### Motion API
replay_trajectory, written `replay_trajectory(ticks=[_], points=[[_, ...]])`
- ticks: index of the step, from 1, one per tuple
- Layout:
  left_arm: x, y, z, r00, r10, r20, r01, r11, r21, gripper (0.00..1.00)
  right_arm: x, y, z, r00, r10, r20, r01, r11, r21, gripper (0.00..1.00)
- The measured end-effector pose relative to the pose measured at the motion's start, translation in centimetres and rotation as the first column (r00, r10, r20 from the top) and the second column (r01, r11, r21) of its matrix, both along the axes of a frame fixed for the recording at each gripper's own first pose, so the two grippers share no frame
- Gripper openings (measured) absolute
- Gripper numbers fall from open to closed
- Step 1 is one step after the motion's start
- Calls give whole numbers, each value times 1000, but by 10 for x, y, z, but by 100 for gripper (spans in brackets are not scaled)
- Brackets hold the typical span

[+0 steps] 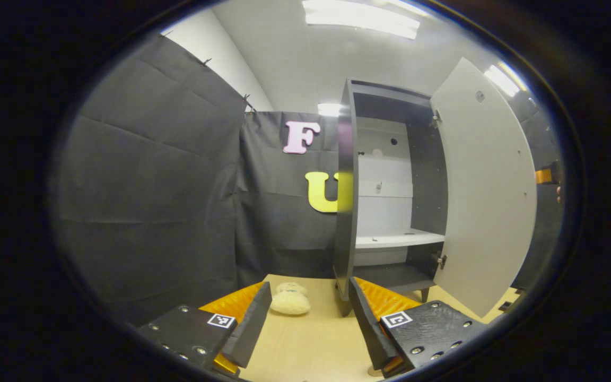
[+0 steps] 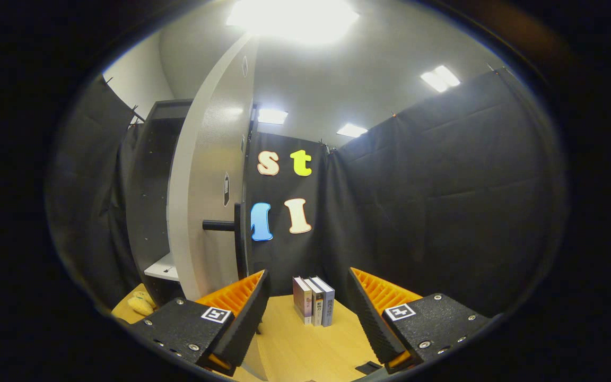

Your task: Open the cabinet door with the right hand, grasp the bottle in the cabinet with the left hand and place it on the coaster, then close the cabinet door with the right hand.

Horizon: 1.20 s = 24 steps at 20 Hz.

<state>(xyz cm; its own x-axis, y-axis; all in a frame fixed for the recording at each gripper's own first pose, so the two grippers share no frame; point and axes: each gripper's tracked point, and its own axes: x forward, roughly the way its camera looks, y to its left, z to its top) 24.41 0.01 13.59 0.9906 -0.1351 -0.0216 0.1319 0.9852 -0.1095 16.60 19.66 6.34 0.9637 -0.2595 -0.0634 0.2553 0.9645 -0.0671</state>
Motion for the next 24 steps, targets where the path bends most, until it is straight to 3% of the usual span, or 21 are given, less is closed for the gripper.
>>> replay_trajectory(ticks=[1, 8, 9, 12, 19, 20, 24], points=[[0, 4, -3, 1000, -4, -3, 4, 1000, -1, 84, -1, 7, 0, 1000, 5, 1, -5, 1000, 1, 87], [2, 41, -16, 1000, -9, -20, 9, 1000, -7, 84, 1, 65, -2, 998, 65, 13, -65, 998, 4, 90], [3, 47, -18, 1000, -8, -21, 8, 1000, -4, 84, 2, 74, -2, 997, 79, 13, -79, 997, 7, 87], [3, 65, -19, 1000, 1, -20, -1, 1000, -1, 87, 7, 99, -2, 994, 105, 15, -105, 994, 7, 90], [-2, 111, -30, 998, 58, -28, -58, 998, -4, 87, 26, 151, -7, 984, 179, 13, -179, 983, 28, 90], [-3, 119, -32, 997, 68, -32, -68, 998, -5, 84, 29, 160, -8, 981, 192, 12, -193, 981, 28, 90], [-10, 144, -37, 992, 115, -42, -115, 993, 1, 87, 46, 188, -11, 967, 254, 11, -254, 966, 41, 90]])
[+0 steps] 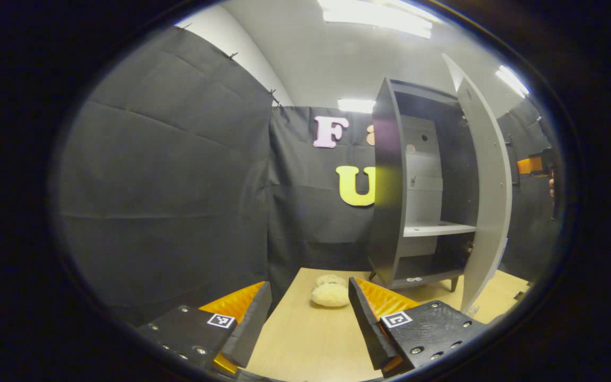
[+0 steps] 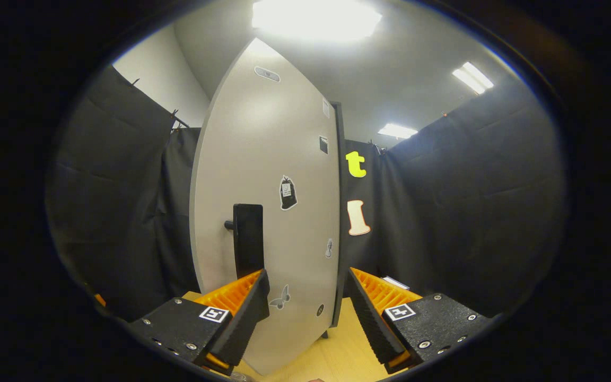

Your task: Open the cabinet door with the right hand, grasp the bottle in the cabinet with the left hand and place it on the coaster, then close the cabinet door with the right hand.

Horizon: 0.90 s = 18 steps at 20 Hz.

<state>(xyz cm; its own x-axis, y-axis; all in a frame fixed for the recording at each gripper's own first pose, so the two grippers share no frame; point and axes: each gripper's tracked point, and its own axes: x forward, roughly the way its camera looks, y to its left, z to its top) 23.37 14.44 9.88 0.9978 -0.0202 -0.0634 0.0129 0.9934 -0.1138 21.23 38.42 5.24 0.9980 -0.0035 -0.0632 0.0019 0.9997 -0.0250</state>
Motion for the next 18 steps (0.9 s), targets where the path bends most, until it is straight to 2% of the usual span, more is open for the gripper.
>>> replay_trajectory(ticks=[1, 3, 9, 11, 12, 14, 15, 18], points=[[-2, 4, -2, 1000, 10, -3, -10, 1000, 3, 84, 3, 10, 0, 1000, 19, 1, -19, 1000, 7, 91], [-4, 14, -4, 1000, 28, -7, -28, 1000, 9, 87, 11, 27, 0, 999, 50, 5, -50, 999, 14, 92], [-12, 29, -5, 998, 55, -8, -55, 998, 8, 87, 29, 60, -23, 994, 108, -34, -107, 994, 19, 93], [-8, 25, -6, 999, 52, -11, -52, 999, -1, 87, 27, 60, -29, 992, 112, -53, -112, 994, 15, 93], [-7, 23, -6, 999, 47, -11, -47, 999, -5, 84, 26, 58, -31, 992, 113, -59, -112, 994, 9, 93], [-4, 20, -3, 999, 35, -9, -35, 999, -7, 84, 22, 51, -33, 992, 110, -63, -110, 994, -2, 93], [-3, 16, 0, 1000, 29, -5, -29, 1000, -4, 87, 21, 46, -33, 992, 109, -59, -109, 994, -3, 93], [12, -18, 9, 1000, 8, 7, -8, 1000, 3, 88, 17, 25, -33, 992, 114, -49, -114, 993, 11, 93]])
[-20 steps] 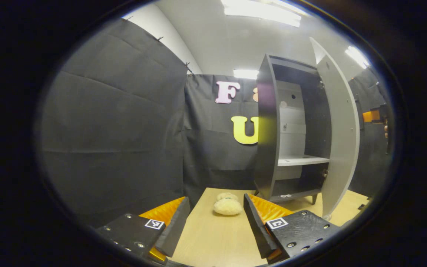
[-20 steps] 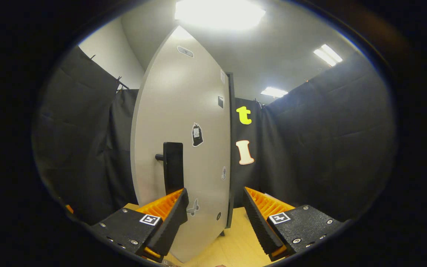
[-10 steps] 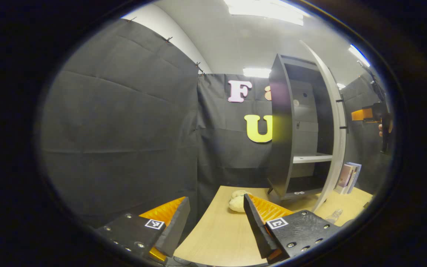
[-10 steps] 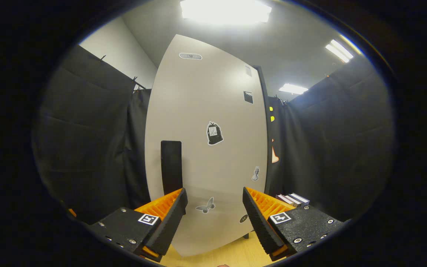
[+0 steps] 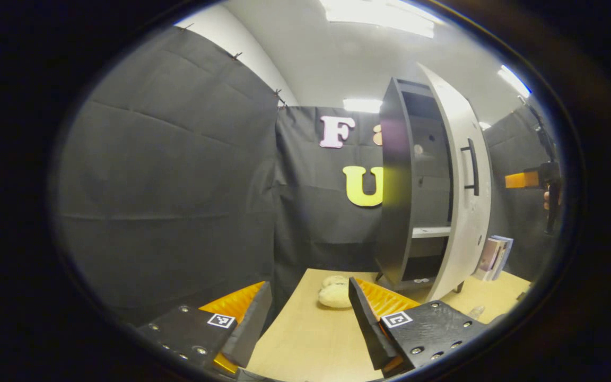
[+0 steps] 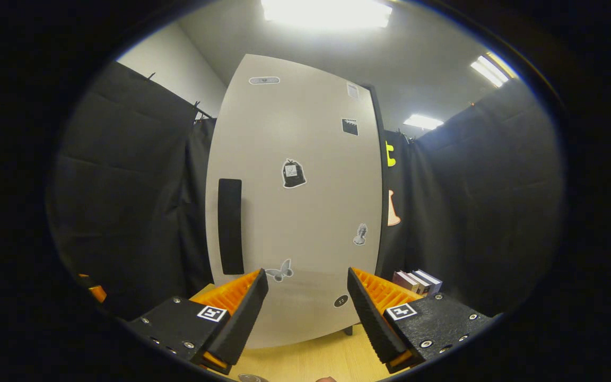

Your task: Open the cabinet door with the right hand, grasp the bottle in the cabinet with the left hand and place it on the coaster, then close the cabinet door with the right hand.

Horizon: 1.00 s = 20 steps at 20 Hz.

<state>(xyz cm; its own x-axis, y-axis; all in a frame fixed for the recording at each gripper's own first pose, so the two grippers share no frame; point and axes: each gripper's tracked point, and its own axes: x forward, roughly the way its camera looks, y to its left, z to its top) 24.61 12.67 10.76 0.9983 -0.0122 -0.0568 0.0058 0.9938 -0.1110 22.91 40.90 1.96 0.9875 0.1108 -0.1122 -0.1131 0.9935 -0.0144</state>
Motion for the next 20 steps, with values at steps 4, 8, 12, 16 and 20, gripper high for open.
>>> replay_trajectory(ticks=[4, 8, 12, 16, 20], points=[[12, -49, 18, 999, -37, 23, 36, 999, 7, 88, -7, -38, 2, 1000, 3, 13, -3, 1000, 18, 93], [12, -100, 37, 998, -57, 33, 57, 998, 3, 84, -11, -78, 4, 1000, 9, 22, -9, 1000, 27, 93], [15, -149, 60, 996, -63, 56, 64, 998, -14, 88, -13, -117, 5, 1000, 10, 30, -10, 1000, 9, 93], [13, -193, 75, 995, -70, 75, 70, 998, 0, 87, -16, -151, -1, 999, 15, 31, -15, 1000, 20, 93], [12, -235, 85, 993, -91, 81, 92, 996, -5, 84, -20, -178, -15, 1000, 4, 19, -5, 999, 39, 93]])
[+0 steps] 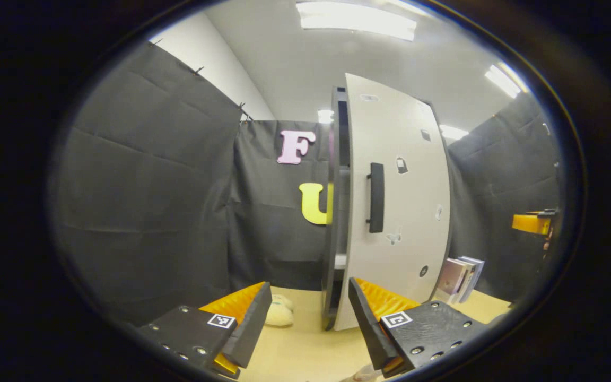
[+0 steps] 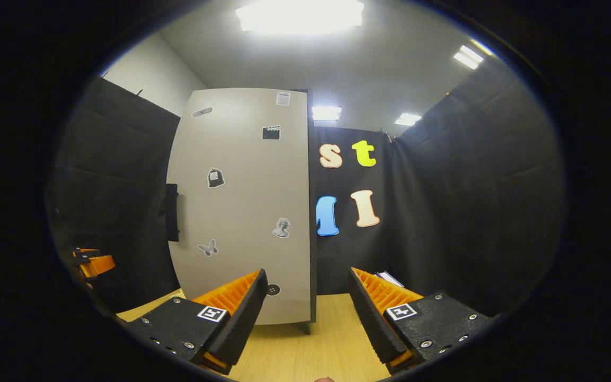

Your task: Open the cabinet door with the right hand, grasp the bottle in the cabinet with the left hand and place it on the coaster, then close the cabinet door with the right hand.

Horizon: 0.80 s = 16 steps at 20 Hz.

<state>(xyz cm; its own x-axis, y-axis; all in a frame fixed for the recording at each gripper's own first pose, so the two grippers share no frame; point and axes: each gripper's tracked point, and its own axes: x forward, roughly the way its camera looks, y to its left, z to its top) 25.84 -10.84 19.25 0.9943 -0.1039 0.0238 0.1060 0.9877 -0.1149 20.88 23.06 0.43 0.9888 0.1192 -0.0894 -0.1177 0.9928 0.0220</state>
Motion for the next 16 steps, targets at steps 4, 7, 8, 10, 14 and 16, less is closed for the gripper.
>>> replay_trajectory(ticks=[4, 7, 8, 10, 14, 16], points=[[-1, -20, 5, 1000, -2, -1, 2, 1000, -3, 84, -3, -20, -13, 1000, -8, -17, 8, 1000, 23, 93], [-3, -24, 8, 1000, 0, 5, 0, 1000, 6, 87, -4, -28, -17, 1000, -12, -21, 13, 999, 35, 93], [-4, -26, 9, 1000, -1, 9, 0, 1000, 13, 87, -5, -29, -18, 1000, -12, -21, 13, 999, 37, 93], [-5, -28, 11, 1000, -1, 14, 0, 1000, 24, 87, -7, -33, -18, 1000, -17, -15, 17, 999, 35, 93], [-7, -31, 8, 1000, 0, 20, -1, 999, 33, 87, -9, -37, -16, 1000, -29, 0, 29, 999, 39, 93], [-8, -31, 6, 1000, 0, 22, -1, 999, 32, 87, -8, -37, -16, 1000, -28, 1, 28, 999, 43, 93]])
